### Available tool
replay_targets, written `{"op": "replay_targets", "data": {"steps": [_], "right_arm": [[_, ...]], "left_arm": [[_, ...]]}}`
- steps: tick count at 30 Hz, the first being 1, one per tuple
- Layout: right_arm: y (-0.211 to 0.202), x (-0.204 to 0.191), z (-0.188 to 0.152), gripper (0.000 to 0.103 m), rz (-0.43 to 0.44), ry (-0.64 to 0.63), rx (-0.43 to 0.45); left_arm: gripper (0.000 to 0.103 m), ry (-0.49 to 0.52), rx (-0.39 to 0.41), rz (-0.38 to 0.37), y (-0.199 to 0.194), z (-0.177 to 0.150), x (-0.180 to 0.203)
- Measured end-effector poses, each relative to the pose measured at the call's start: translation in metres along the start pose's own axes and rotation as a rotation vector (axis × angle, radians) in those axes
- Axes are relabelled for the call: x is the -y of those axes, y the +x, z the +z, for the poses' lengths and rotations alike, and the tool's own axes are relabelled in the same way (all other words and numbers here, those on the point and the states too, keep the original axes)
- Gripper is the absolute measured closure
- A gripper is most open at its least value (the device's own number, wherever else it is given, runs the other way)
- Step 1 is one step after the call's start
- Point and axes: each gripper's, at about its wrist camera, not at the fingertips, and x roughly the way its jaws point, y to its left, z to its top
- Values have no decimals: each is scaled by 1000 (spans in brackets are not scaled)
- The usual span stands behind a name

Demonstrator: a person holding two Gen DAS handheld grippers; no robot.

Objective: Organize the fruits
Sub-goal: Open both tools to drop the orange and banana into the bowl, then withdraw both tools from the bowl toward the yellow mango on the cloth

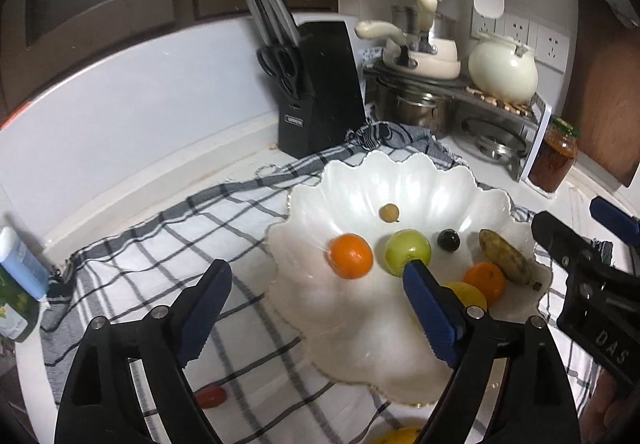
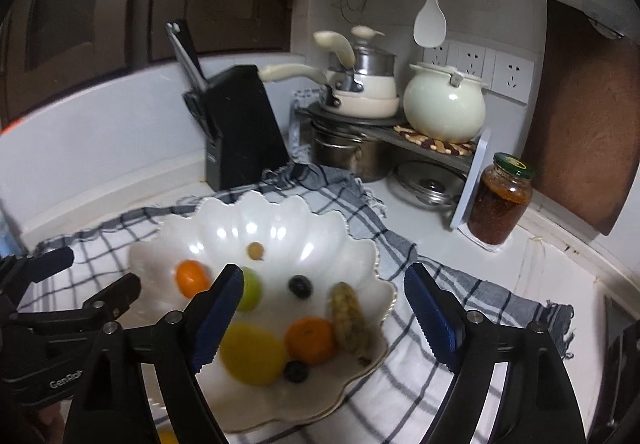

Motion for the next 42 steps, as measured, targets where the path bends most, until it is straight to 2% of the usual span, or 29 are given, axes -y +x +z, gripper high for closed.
{"op": "replay_targets", "data": {"steps": [6, 21, 33, 42], "right_arm": [[-28, -11, -5, 20, 21, 16, 18], [-69, -53, -32, 20, 64, 25, 21], [-69, -68, -74, 20, 88, 24, -52], [-52, -76, -105, 20, 100, 17, -128]], "left_arm": [[8, 4, 25, 5, -27, -8, -12], [7, 8, 34, 28, -66, -42, -53], [7, 29, 0, 46, -73, -83, -64], [7, 33, -56, 70, -62, -114, -71]]}}
